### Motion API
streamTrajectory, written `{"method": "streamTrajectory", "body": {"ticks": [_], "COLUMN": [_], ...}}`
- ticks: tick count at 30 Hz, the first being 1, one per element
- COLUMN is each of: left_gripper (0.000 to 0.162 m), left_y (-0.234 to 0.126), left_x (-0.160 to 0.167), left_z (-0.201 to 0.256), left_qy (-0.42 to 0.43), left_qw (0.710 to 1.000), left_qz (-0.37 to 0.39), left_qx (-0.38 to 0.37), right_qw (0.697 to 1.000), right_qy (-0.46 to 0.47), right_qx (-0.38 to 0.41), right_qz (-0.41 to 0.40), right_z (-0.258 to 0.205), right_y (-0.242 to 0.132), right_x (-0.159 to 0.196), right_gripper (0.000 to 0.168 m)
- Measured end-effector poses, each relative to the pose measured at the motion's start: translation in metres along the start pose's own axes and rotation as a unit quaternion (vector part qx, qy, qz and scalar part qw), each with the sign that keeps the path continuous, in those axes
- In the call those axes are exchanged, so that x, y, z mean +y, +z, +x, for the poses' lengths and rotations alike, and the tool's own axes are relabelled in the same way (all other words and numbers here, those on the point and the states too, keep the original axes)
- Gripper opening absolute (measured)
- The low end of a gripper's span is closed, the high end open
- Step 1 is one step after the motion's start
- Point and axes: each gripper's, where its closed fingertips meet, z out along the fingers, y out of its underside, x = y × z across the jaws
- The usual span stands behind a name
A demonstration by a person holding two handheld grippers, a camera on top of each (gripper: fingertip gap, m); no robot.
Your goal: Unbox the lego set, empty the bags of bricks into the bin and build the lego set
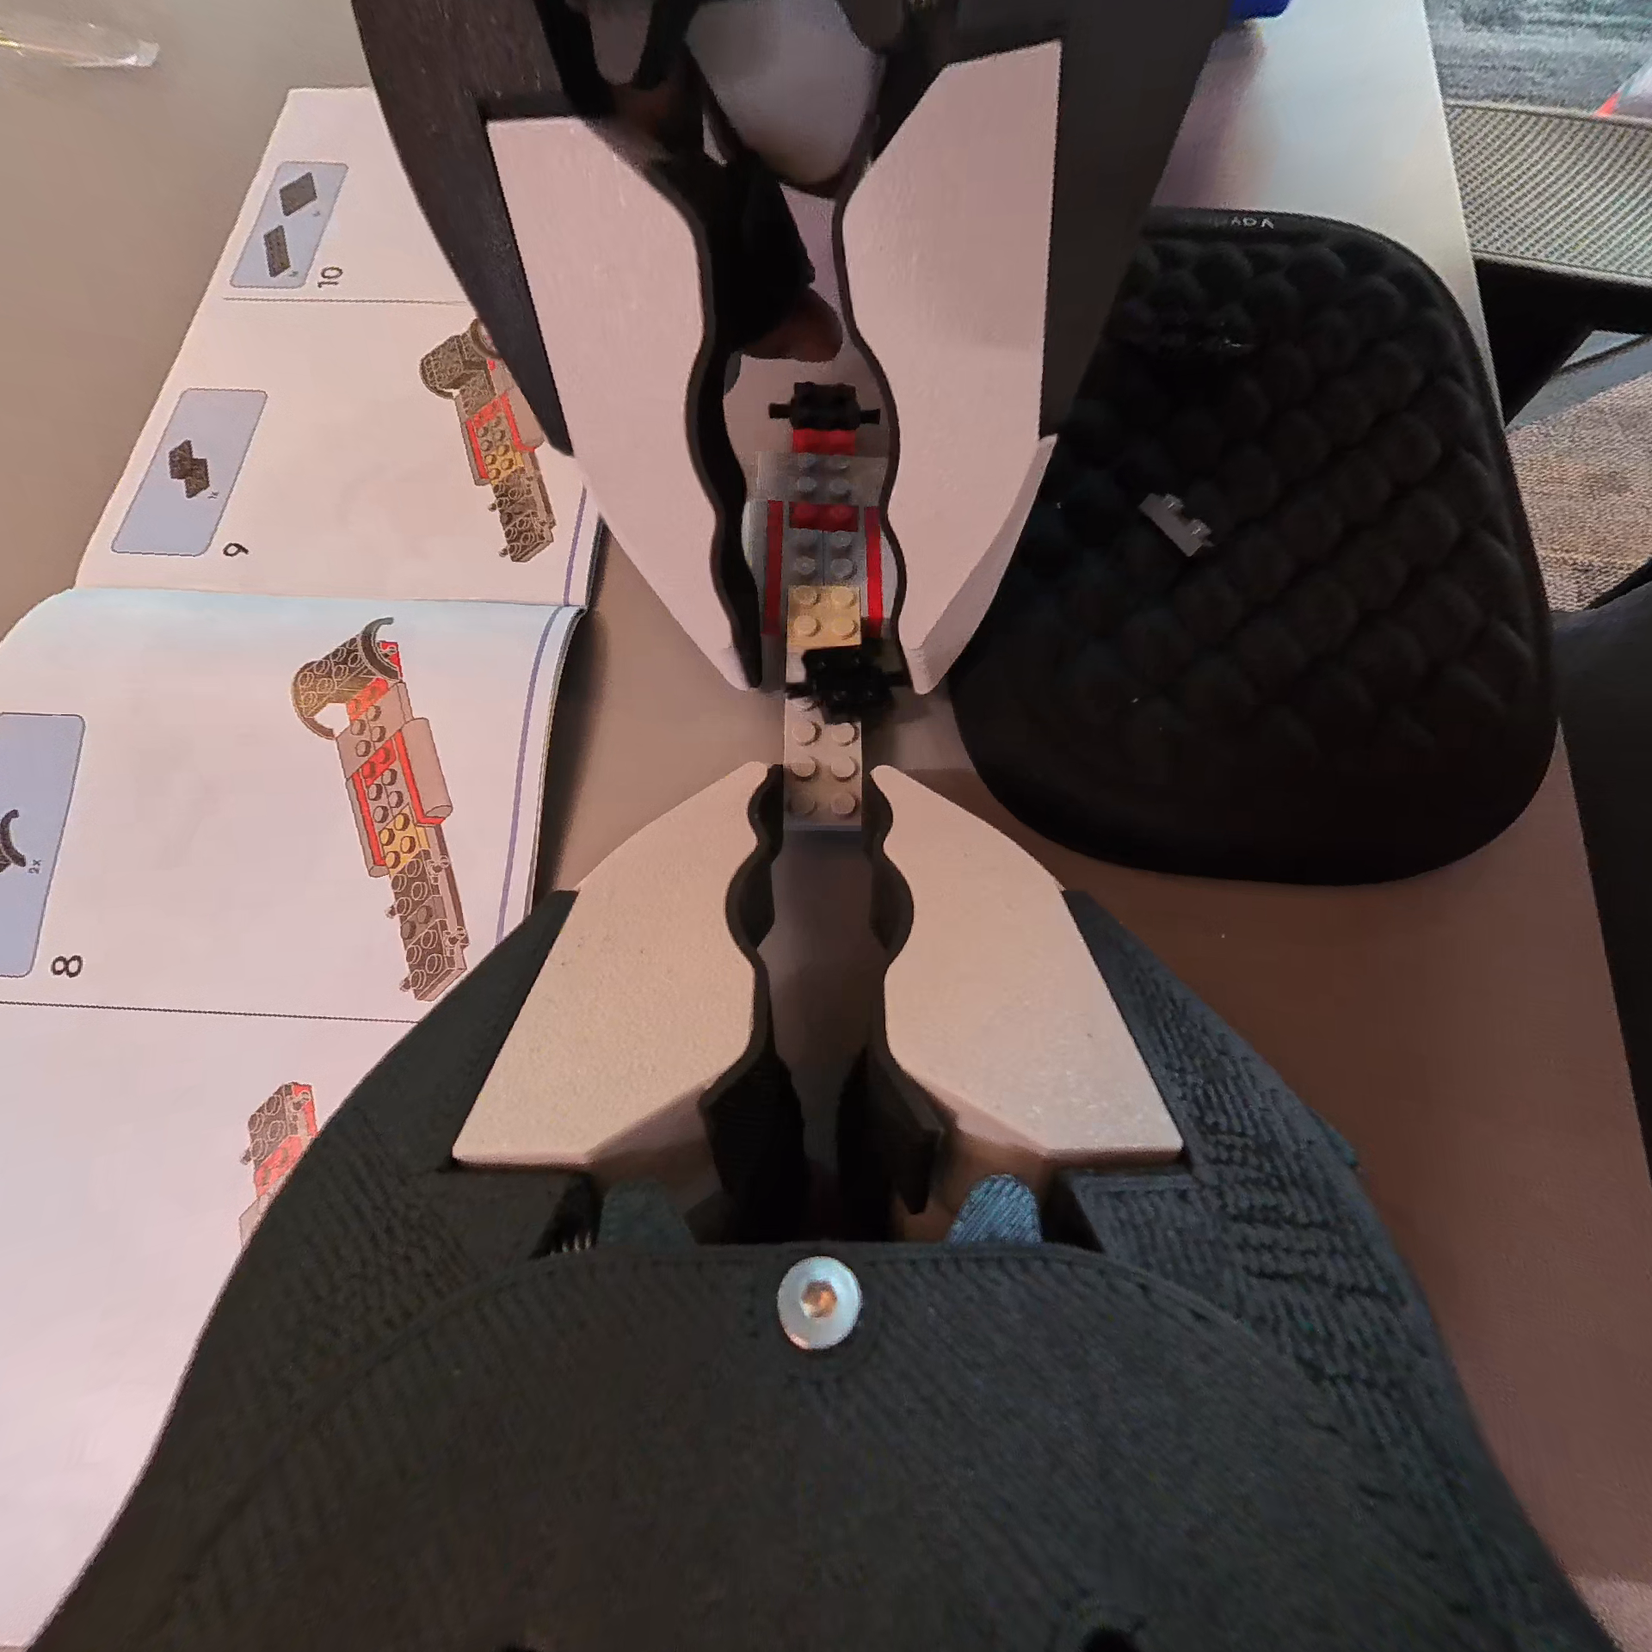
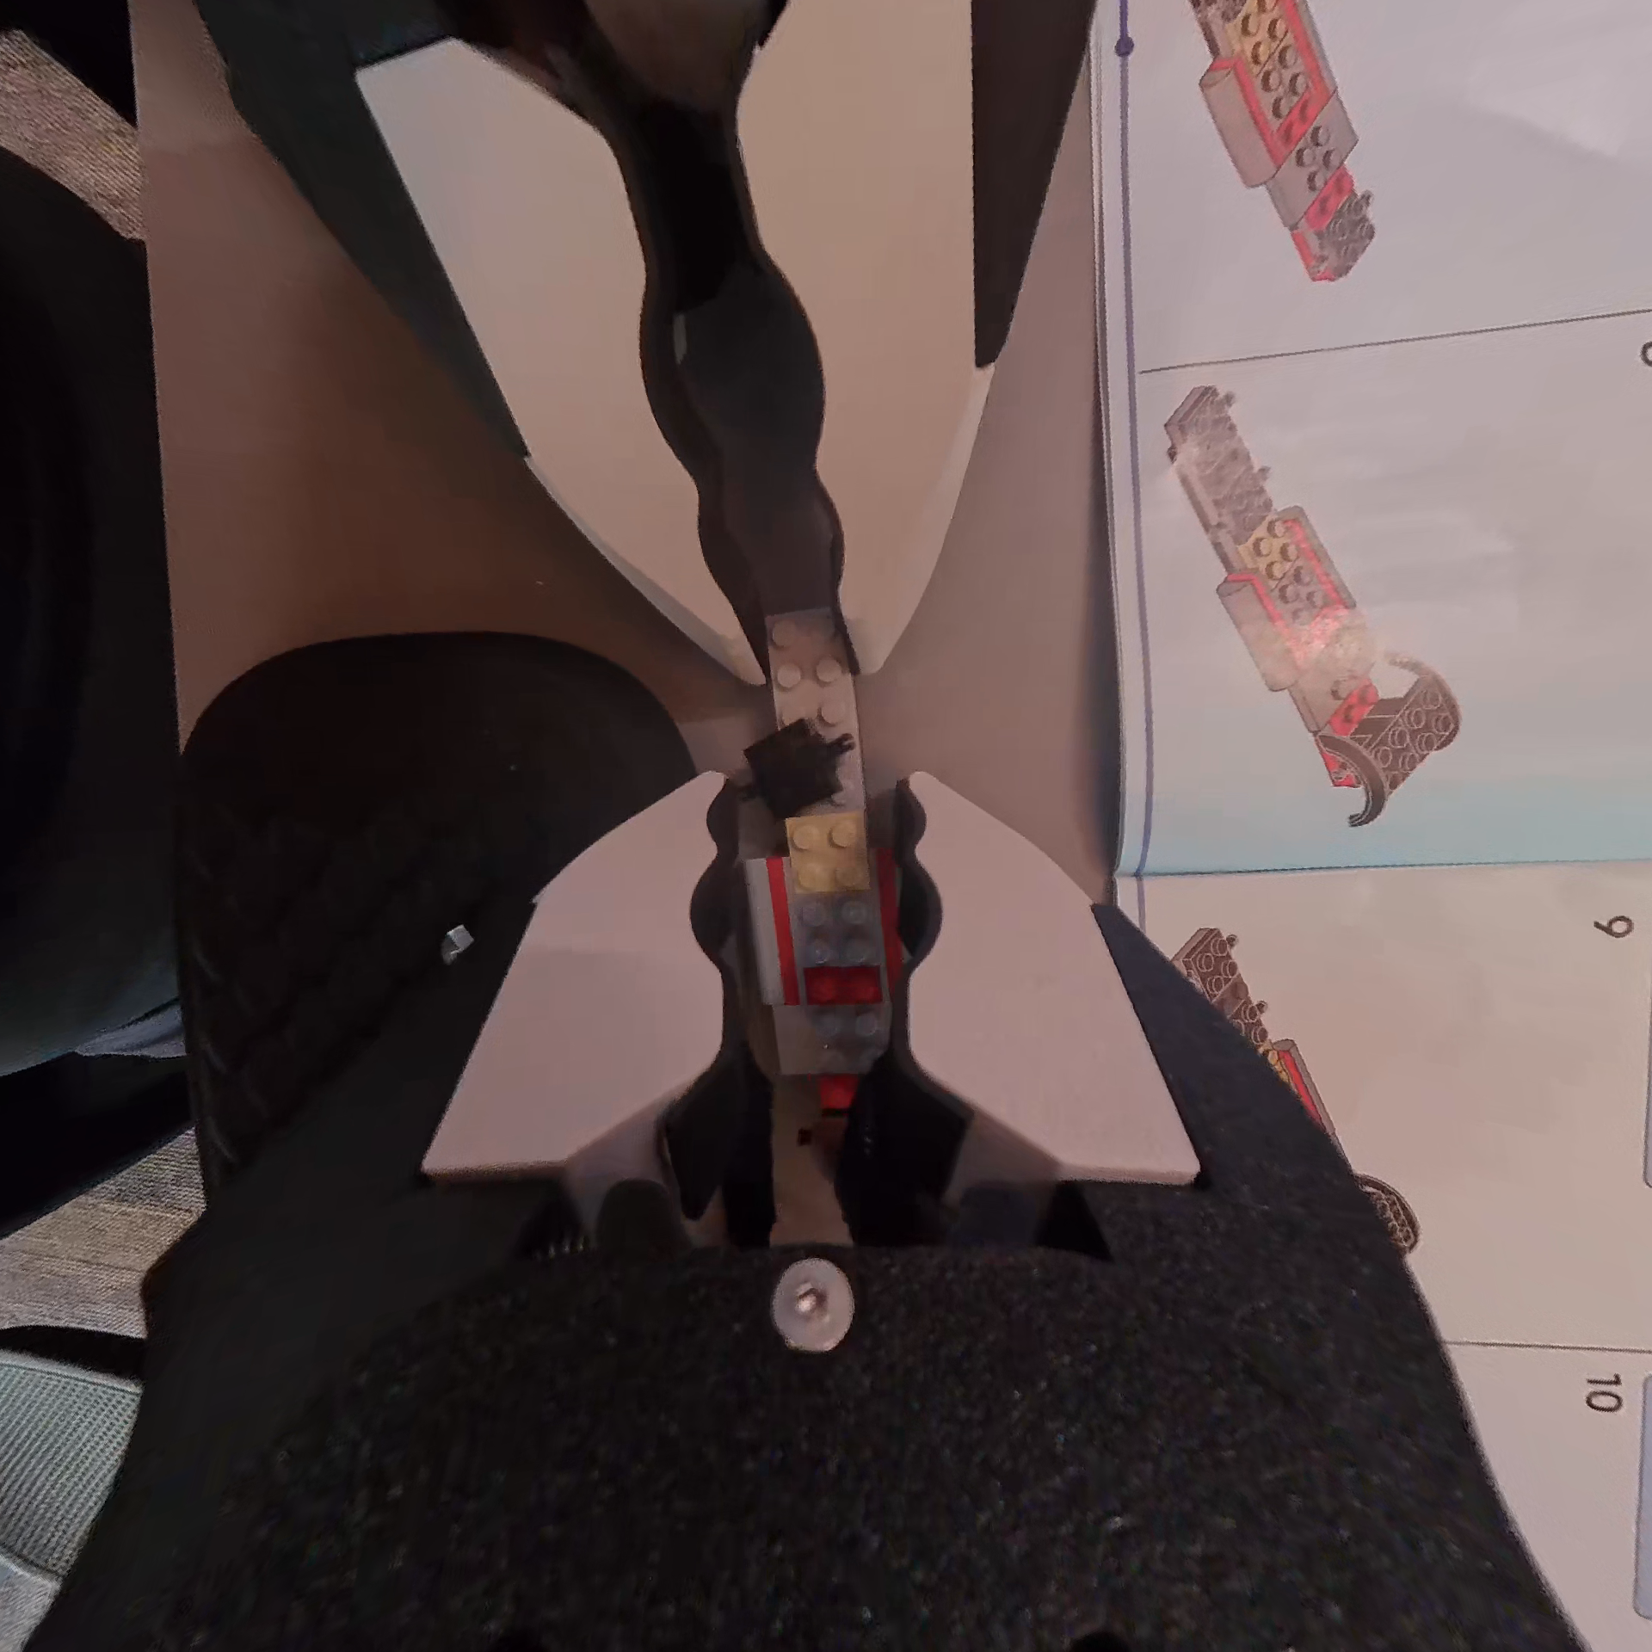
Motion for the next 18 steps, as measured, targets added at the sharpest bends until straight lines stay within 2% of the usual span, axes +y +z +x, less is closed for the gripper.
{"method": "streamTrajectory", "body": {"ticks": [4,13,18], "left_gripper": [0.017,0.017,0.016], "left_y": [0.001,0.001,0.0], "left_x": [0.001,0.001,0.001], "left_z": [0.001,0.001,0.001], "left_qy": [0.003,0.003,0.003], "left_qw": [1.0,1.0,1.0], "left_qz": [-0.004,-0.004,-0.003], "left_qx": [0.002,0.0,0.0], "right_qw": [1.0,0.997,0.993], "right_qy": [0.012,0.039,0.042], "right_qx": [-0.015,-0.044,-0.06], "right_qz": [0.024,0.054,0.088], "right_z": [0.0,-0.004,0.006], "right_y": [-0.004,-0.006,-0.013], "right_x": [-0.004,-0.007,-0.015], "right_gripper": [0.028,0.03,0.02]}}
